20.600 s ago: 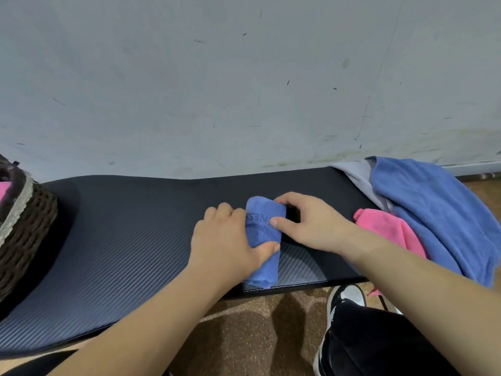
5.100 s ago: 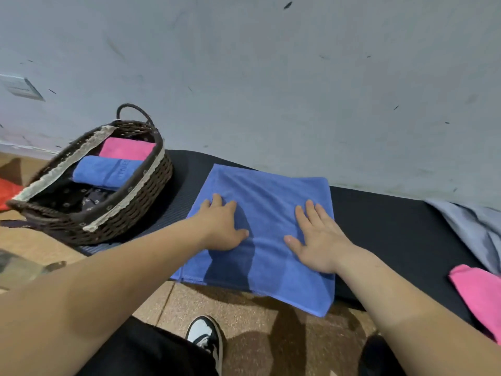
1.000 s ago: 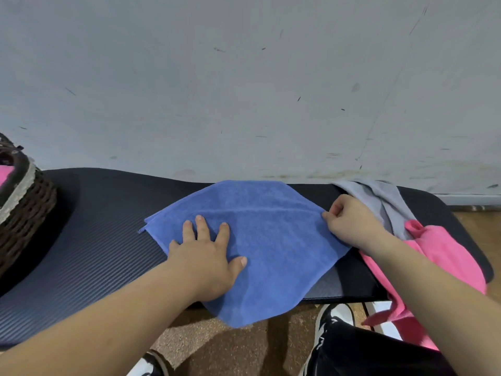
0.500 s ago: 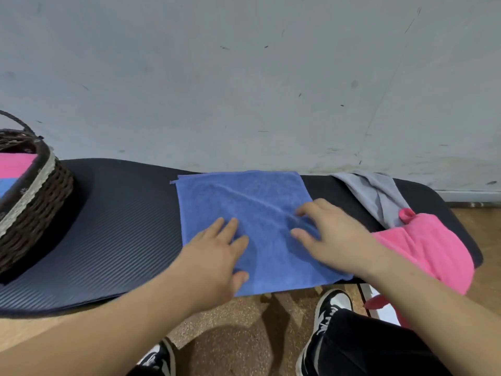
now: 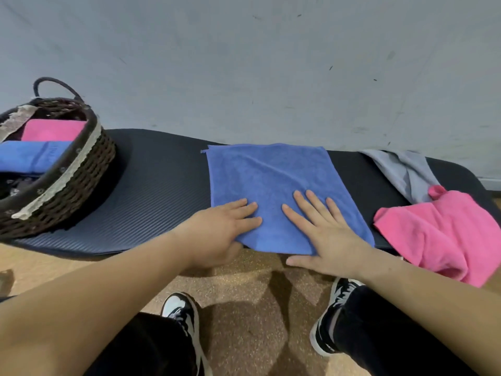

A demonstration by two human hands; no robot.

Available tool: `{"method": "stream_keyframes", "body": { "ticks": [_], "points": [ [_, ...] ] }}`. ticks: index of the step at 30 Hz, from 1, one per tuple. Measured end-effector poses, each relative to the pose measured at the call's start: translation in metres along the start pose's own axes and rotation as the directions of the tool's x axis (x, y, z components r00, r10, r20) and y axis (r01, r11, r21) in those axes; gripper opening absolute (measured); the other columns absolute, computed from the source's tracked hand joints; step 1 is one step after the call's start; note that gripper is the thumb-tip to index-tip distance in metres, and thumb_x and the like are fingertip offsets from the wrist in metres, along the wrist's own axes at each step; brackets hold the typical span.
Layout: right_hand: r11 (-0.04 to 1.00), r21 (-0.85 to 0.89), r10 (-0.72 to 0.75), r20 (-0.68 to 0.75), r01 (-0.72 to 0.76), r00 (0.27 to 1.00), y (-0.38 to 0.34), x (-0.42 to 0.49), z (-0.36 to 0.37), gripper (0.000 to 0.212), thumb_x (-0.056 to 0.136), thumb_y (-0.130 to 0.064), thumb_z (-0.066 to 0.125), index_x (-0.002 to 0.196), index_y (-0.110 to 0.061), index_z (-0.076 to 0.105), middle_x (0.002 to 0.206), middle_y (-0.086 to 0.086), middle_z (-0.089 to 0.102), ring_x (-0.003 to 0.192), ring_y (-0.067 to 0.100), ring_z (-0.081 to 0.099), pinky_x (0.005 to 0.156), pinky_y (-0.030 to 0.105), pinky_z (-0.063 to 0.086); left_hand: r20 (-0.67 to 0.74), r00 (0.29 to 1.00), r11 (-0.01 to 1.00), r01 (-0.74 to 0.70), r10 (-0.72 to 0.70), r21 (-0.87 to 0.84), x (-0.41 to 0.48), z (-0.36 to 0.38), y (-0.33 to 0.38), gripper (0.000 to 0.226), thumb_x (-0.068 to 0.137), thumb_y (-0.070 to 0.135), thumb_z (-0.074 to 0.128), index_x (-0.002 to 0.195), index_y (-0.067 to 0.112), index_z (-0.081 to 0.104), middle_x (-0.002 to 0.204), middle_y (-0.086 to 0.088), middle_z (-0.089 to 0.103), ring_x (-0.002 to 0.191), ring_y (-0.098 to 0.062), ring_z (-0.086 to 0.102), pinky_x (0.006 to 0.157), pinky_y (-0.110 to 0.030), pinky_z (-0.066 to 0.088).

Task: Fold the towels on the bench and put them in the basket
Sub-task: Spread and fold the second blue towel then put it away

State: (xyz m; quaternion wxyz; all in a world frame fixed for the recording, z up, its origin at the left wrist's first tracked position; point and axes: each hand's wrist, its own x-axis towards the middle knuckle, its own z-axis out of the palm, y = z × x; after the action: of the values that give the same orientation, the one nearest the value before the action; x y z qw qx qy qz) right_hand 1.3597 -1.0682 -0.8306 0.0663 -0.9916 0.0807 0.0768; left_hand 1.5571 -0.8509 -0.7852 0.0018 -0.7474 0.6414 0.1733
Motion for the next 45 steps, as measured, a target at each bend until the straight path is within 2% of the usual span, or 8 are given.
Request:
{"method": "stream_keyframes", "body": {
  "ticks": [5, 9, 16, 20, 25, 32, 39, 45],
  "points": [
    [0.987, 0.151, -0.029, -0.122, 0.048, 0.992, 0.002, -0.007, -0.013, 0.072, 0.088, -0.056, 0.051, 0.154, -0.027, 0.044, 0.163, 0.004, 0.035, 0.152, 0.028, 0.032, 0.122, 0.056, 0.025, -0.141, 0.983, 0.982, 0.093, -0.117, -0.166, -0.023, -0.015, -0.003, 0.027, 0.096, 0.029, 0.050, 0.119, 0.028, 0.065, 0.121, 0.012, 0.066, 0.116, -0.014, 0.060, 0.093, -0.037, 0.051],
    [0.908, 0.416, 0.064, -0.248, 0.047, 0.967, 0.006, -0.015, -0.044, 0.036, 0.086, -0.034, 0.051, 0.113, -0.024, 0.073, 0.108, -0.008, 0.067, 0.104, 0.012, 0.065, 0.093, 0.035, 0.052, -0.210, 0.960, 0.983, 0.175, -0.184, -0.061, -0.030, -0.022, -0.009, 0.019, 0.089, 0.022, 0.046, 0.105, 0.029, 0.056, 0.097, 0.011, 0.063, 0.094, -0.016, 0.059, 0.074, -0.039, 0.052],
    [0.699, 0.688, 0.334, -0.075, -0.194, 0.940, 0.031, -0.027, -0.068, 0.013, 0.095, -0.017, 0.069, 0.085, -0.020, 0.078, 0.082, -0.009, 0.075, 0.076, 0.003, 0.065, 0.075, 0.029, 0.051, -0.369, 0.864, 0.878, 0.154, -0.342, -0.453, -0.032, -0.031, -0.015, 0.022, 0.092, 0.008, 0.063, 0.098, 0.027, 0.071, 0.096, 0.014, 0.072, 0.078, -0.005, 0.064, 0.074, -0.014, 0.049],
    [0.648, 0.710, 0.375, 0.017, -0.276, 0.927, 0.027, -0.026, -0.073, 0.035, 0.095, -0.033, 0.064, 0.079, -0.002, 0.066, 0.069, 0.009, 0.057, 0.067, 0.009, 0.049, 0.067, 0.032, 0.041, -0.388, 0.897, 0.953, 0.102, -0.212, -0.284, -0.031, -0.021, -0.010, 0.027, 0.089, 0.022, 0.068, 0.116, 0.027, 0.065, 0.114, 0.016, 0.063, 0.106, -0.009, 0.061, 0.092, -0.033, 0.053],
    [0.640, 0.704, 0.399, 0.037, -0.308, 0.916, 0.005, -0.017, -0.080, 0.043, 0.090, -0.035, 0.062, 0.062, -0.007, 0.047, 0.060, -0.002, 0.037, 0.057, 0.011, 0.035, 0.058, 0.031, 0.031, -0.298, 0.946, 0.973, 0.060, -0.126, -0.221, -0.012, -0.013, 0.036, 0.044, 0.092, 0.051, 0.061, 0.131, 0.030, 0.057, 0.124, 0.018, 0.057, 0.115, -0.006, 0.055, 0.093, -0.030, 0.050],
    [0.638, 0.704, 0.400, 0.042, -0.311, 0.915, 0.004, -0.009, -0.069, 0.054, 0.085, -0.047, 0.063, 0.062, -0.005, 0.039, 0.060, 0.004, 0.032, 0.057, 0.015, 0.032, 0.058, 0.035, 0.031, -0.272, 0.937, 0.942, 0.133, -0.221, -0.309, 0.046, -0.017, 0.088, 0.051, 0.084, 0.073, 0.057, 0.098, 0.024, 0.050, 0.092, 0.011, 0.053, 0.080, -0.012, 0.051, 0.068, -0.034, 0.046],
    [0.734, 0.649, 0.187, 0.088, -0.199, 0.978, 0.022, -0.007, -0.063, 0.059, 0.093, -0.056, 0.063, 0.065, -0.006, 0.049, 0.055, 0.008, 0.039, 0.050, 0.017, 0.041, 0.054, 0.034, 0.035, -0.252, 0.926, 0.935, 0.205, -0.281, -0.289, 0.072, -0.021, 0.084, 0.014, 0.093, 0.030, 0.052, 0.091, 0.020, 0.043, 0.078, 0.009, 0.044, 0.078, -0.022, 0.052, 0.062, -0.035, 0.036],
    [0.839, 0.514, 0.134, 0.121, -0.178, 0.984, 0.045, -0.010, -0.064, 0.020, 0.092, -0.036, 0.072, 0.077, -0.024, 0.066, 0.070, -0.002, 0.060, 0.062, 0.006, 0.051, 0.062, 0.028, 0.042, -0.229, 0.884, 0.891, 0.331, -0.408, -0.310, 0.037, -0.043, 0.049, 0.010, 0.081, 0.017, 0.051, 0.087, 0.026, 0.051, 0.084, 0.008, 0.060, 0.078, -0.018, 0.057, 0.061, -0.034, 0.042]
  ]
}}
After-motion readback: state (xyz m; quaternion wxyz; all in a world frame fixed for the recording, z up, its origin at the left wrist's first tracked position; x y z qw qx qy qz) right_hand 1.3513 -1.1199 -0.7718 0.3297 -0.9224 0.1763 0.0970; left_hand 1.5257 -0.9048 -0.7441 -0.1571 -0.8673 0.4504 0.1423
